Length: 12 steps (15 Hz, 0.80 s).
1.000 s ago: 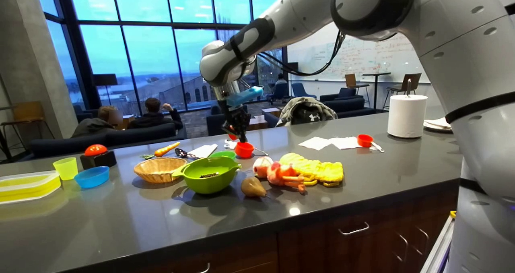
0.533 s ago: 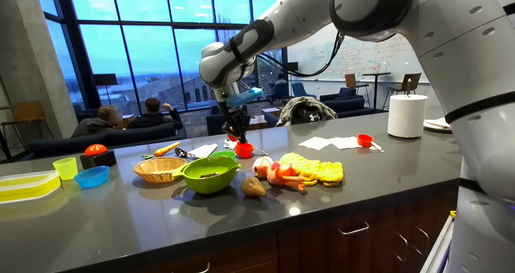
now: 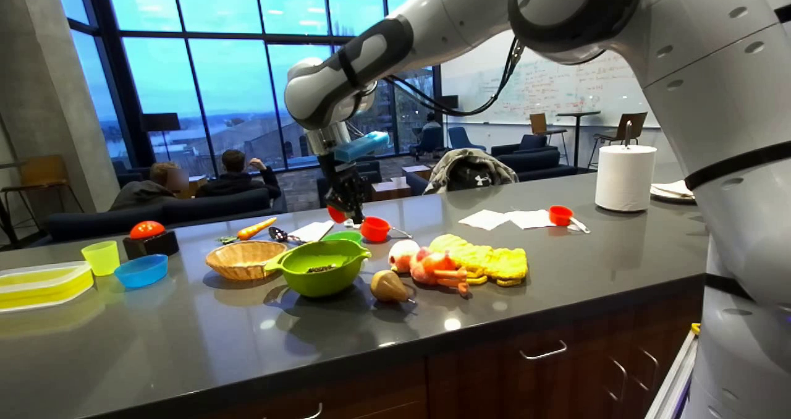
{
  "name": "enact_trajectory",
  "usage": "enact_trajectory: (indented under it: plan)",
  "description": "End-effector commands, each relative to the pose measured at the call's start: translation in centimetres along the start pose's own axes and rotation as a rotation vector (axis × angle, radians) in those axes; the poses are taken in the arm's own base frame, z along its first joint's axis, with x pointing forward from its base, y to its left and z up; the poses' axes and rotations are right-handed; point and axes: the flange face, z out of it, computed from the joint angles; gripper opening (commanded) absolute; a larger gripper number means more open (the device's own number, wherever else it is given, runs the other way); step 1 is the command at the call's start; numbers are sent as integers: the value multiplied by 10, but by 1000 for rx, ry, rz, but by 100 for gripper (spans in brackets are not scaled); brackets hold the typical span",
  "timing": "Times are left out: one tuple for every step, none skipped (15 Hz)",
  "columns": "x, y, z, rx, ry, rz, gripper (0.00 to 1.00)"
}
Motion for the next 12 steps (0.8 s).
enact_trajectory:
  plan:
    - [-2, -19, -8, -6, -15, -80, 1]
    - [-1, -24, -8, -5, -16, -94, 1]
    - [-1, -28, -7, -6, -17, -109, 1]
    - [0, -32, -6, -7, -18, -124, 1]
    - [1, -35, -5, -6, -24, -139, 1]
    - [1, -39, -3, -7, -40, -161, 1]
    - [1, -43, -1, -8, -60, -186, 1]
    - [1, -46, 0, -13, -78, -207, 1]
    - [1, -48, 1, -17, -97, -229, 1]
    - [1, -51, 3, -16, -111, -249, 1]
    - [3, -55, 4, -15, -122, -269, 1]
    - [4, -58, 4, -15, -130, -291, 1]
